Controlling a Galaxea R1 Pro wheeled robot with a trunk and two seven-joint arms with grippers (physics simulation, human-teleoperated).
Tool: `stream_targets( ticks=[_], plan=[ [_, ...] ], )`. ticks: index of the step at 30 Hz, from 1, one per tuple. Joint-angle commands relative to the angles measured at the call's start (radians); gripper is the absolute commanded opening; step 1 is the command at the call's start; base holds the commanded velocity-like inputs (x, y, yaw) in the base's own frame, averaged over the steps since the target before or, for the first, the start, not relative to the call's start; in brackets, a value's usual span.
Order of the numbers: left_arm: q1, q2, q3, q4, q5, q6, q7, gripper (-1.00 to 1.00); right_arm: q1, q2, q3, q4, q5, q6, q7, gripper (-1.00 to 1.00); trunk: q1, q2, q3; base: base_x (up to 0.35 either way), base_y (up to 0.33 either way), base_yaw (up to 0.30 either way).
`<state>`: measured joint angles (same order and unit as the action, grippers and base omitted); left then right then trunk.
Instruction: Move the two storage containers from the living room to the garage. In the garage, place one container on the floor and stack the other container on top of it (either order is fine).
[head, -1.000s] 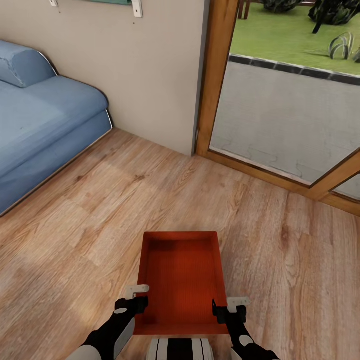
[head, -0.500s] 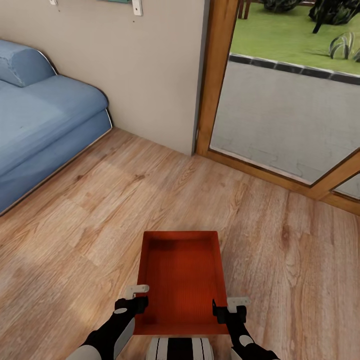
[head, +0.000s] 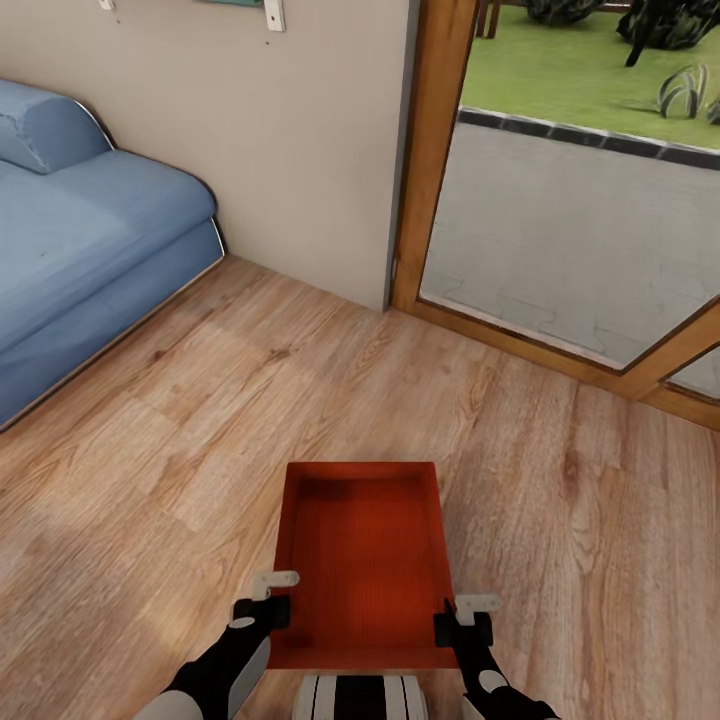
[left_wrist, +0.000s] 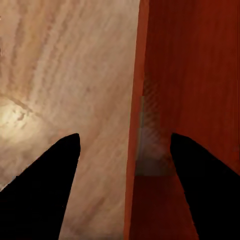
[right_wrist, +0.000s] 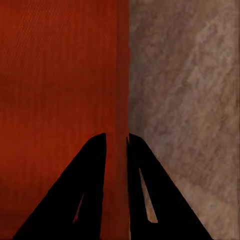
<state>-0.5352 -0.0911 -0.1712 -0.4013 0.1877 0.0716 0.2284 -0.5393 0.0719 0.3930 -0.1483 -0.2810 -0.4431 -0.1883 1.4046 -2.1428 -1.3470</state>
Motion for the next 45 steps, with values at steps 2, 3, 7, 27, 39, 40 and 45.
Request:
stream_targets(
  ticks=[2,3,7,27,39,40,45],
  plan=[
    [0.0,0.001,-0.007,-0.007,0.01,0.001,0.008,-1.0,-0.001,0.0,0.017,0.001,-0.008,-0.002,0.0,-1.0,0.0,0.0,-0.001,0.0,0.0,0.0],
    [0.0,0.001,-0.006,-0.007,0.01,0.0,0.008,-1.0,-0.001,0.0,0.017,0.001,-0.008,-0.002,0.0,-1.0,0.0,0.0,-0.001,0.0,0.0,0.0],
    [0.0,0.001,-0.004,-0.007,0.01,0.0,0.01,-1.0,-0.001,0.0,0.017,0.001,-0.007,-0.002,0.0,-1.0,0.0,0.0,-0.001,0.0,0.0,0.0],
    [0.0,0.001,-0.001,-0.002,0.013,-0.001,0.01,-1.0,-0.001,0.0,0.017,0.001,-0.007,-0.002,0.0,-1.0,-0.054,0.098,0.043,0.0,0.0,0.0],
    [0.0,0.001,-0.004,0.006,0.013,-0.001,0.01,-1.0,-0.001,0.002,0.017,0.001,-0.009,-0.002,0.0,-1.0,-0.1,0.182,0.081,0.0,0.0,0.0],
    [0.0,0.001,-0.004,0.006,0.012,-0.001,0.01,-1.0,-0.001,0.002,0.017,0.001,-0.009,-0.002,0.0,-1.0,-0.104,0.189,0.084,0.0,0.0,0.0],
    [0.0,0.0,-0.003,0.005,0.012,-0.001,0.01,-1.0,-0.001,0.002,0.015,0.001,-0.01,-0.002,0.0,-1.0,-0.123,0.224,0.1,0.0,0.0,0.0]
  ],
)
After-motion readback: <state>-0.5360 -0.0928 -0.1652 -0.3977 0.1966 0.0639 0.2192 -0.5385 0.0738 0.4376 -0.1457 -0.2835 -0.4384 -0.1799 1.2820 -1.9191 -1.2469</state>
